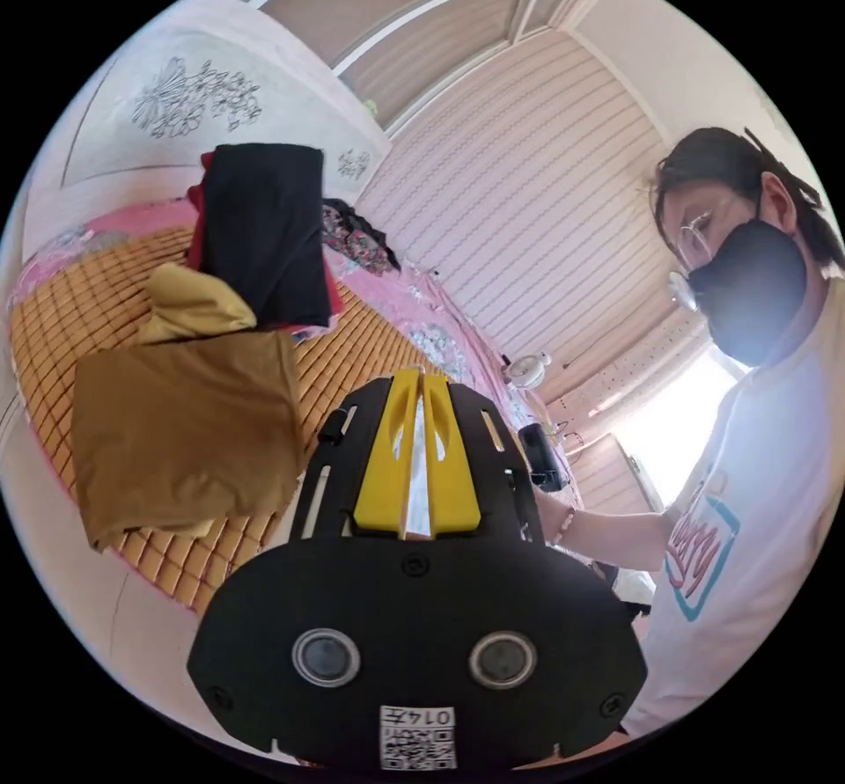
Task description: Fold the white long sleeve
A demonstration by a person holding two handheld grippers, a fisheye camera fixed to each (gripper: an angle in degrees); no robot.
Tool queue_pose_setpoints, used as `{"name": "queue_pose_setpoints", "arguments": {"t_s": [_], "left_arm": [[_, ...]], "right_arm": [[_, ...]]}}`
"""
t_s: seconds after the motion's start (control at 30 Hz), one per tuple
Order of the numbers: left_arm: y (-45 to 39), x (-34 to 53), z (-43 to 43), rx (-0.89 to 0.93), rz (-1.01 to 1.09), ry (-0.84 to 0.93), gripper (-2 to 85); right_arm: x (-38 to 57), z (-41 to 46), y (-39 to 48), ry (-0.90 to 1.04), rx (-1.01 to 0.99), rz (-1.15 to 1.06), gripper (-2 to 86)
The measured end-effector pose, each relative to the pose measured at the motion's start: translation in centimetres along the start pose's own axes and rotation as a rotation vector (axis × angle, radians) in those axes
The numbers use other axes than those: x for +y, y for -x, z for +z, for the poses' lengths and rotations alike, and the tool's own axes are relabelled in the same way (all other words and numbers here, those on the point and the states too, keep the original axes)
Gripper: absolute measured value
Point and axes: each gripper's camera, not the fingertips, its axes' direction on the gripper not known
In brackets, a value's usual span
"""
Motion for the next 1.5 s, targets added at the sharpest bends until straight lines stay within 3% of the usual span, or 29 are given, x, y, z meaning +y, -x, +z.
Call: {"name": "queue_pose_setpoints", "arguments": {"t_s": [0.1,0.17,0.23,0.37,0.4,0.6,0.83,0.97,1.03,1.23,1.4,1.5], "left_arm": [[-6.1,-2.3,4.8,0.284,0.178,0.06,-0.9],[-12.8,-1.5,10.2,0.552,0.294,0.248,-0.8],[-17.5,1.6,14.5,0.691,0.359,0.455,-0.5],[-19.5,13.2,22.0,0.77,0.192,0.892,1.8],[-19.3,14.5,22.4,0.772,0.166,0.93,1.9],[-17.5,18.0,23.8,0.495,0.256,1.107,0.5],[-14.1,12.6,30.2,0.119,0.306,0.932,0.0],[-12.5,11.0,34.9,-0.05,0.328,0.913,-0.6],[-12.1,11.0,36.3,-0.123,0.34,0.922,-0.8],[-11.3,10.8,38.4,-0.094,0.243,0.955,-1.0],[-11.7,9.5,38.3,-0.079,0.205,0.921,-1.0],[-12.7,8.6,37.4,-0.072,0.216,0.88,-1.0]], "right_arm": [[4.3,-4.6,0.1,-0.097,0.039,0.049,9.2],[7.7,-7.4,0.0,-0.162,0.068,0.113,9.2],[13.2,-9.8,-0.3,-0.206,0.132,0.225,9.3],[21.7,-10.0,-1.7,-0.109,0.256,0.445,9.8],[24.3,-9.6,-2.1,-0.07,0.274,0.515,9.9],[29.1,-9.1,-0.6,-0.101,0.48,0.582,10.0],[26.1,-8.8,1.0,-0.254,0.879,0.451,10.2],[25.4,-8.1,-1.3,-0.195,0.825,0.511,3.3],[26.1,-9.7,0.1,-0.27,0.754,0.488,0.4],[30.9,-11.0,7.6,-0.204,0.782,0.403,0.4],[34.2,-8.0,6.8,-0.018,0.72,0.468,5.6],[33.9,-8.4,6.1,-0.071,0.739,0.486,6.9]]}}
